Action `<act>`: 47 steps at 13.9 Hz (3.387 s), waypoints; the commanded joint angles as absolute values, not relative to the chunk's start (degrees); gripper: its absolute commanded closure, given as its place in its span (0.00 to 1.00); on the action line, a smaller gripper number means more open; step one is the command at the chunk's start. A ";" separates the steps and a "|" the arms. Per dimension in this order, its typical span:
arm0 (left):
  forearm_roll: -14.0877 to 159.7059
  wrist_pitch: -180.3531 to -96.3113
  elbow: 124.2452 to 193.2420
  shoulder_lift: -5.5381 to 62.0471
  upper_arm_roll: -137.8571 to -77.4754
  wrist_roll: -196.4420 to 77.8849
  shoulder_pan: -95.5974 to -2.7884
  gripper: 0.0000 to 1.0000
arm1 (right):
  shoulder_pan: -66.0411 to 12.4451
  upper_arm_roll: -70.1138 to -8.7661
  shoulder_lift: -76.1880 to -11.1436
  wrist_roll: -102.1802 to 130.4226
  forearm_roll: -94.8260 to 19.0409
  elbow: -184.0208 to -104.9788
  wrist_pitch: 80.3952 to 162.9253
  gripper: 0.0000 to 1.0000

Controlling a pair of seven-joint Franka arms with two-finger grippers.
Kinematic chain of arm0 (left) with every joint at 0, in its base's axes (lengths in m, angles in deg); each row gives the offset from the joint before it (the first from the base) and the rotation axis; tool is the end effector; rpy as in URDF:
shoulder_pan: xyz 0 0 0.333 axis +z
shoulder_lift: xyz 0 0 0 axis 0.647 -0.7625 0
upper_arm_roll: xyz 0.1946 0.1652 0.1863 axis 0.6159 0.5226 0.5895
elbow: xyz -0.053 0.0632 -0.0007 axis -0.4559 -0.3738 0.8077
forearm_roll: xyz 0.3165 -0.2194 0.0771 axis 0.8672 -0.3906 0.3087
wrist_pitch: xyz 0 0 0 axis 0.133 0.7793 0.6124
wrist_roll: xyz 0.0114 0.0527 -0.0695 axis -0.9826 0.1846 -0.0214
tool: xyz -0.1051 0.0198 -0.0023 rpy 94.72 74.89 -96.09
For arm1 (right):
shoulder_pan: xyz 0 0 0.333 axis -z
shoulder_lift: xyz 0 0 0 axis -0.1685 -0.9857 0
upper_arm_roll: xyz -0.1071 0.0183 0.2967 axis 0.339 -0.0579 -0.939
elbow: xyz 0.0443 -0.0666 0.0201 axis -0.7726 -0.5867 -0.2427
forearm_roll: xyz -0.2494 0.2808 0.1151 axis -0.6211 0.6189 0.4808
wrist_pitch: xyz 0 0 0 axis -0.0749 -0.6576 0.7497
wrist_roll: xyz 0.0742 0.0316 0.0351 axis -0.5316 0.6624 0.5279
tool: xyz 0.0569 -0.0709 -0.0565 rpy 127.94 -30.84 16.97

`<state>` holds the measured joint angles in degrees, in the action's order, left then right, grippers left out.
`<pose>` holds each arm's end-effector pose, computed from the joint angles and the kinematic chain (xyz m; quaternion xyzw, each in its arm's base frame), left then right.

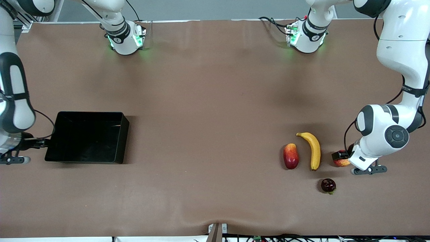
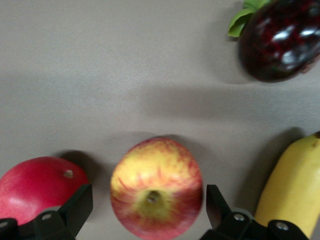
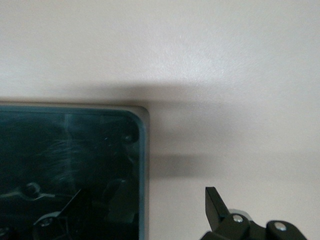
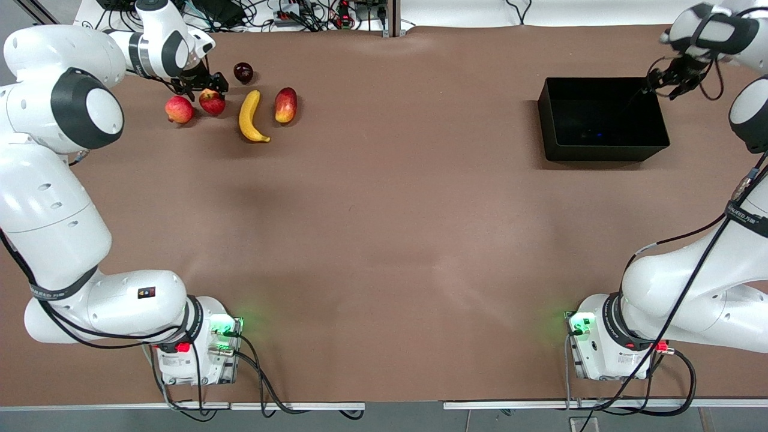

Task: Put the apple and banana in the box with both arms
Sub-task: 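Grasp the small apple with the left gripper while the right gripper pushes the box, then lift the apple toward the box while the right gripper slides the box toward the fruit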

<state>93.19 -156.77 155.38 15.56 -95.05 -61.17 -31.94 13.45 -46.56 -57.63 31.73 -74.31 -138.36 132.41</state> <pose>0.6810 0.0426 0.2157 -0.9984 -0.0374 -0.0121 0.0398 0.6366 -0.2527 0.2362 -0.9993 -0.0046 0.0278 0.0248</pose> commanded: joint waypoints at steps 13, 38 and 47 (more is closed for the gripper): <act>94.55 -153.82 154.83 18.97 -96.11 -62.15 -31.88 1.00 | 14.56 -47.70 -57.12 34.04 -74.74 -140.40 128.03 1.00; 91.12 -125.84 152.91 33.32 -123.00 -102.64 -35.56 1.00 | -25.41 -63.26 -55.53 -20.16 -74.39 -140.05 133.38 1.00; 91.29 -131.29 150.70 25.85 -123.00 -113.37 -43.12 1.00 | -36.32 -60.19 -62.65 -32.48 -74.30 -133.90 135.24 0.37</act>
<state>91.51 -130.09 152.21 27.89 -122.94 -110.81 -41.63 -34.76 -61.58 -61.46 -31.16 -74.17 -136.69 135.81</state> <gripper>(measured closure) 0.238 0.907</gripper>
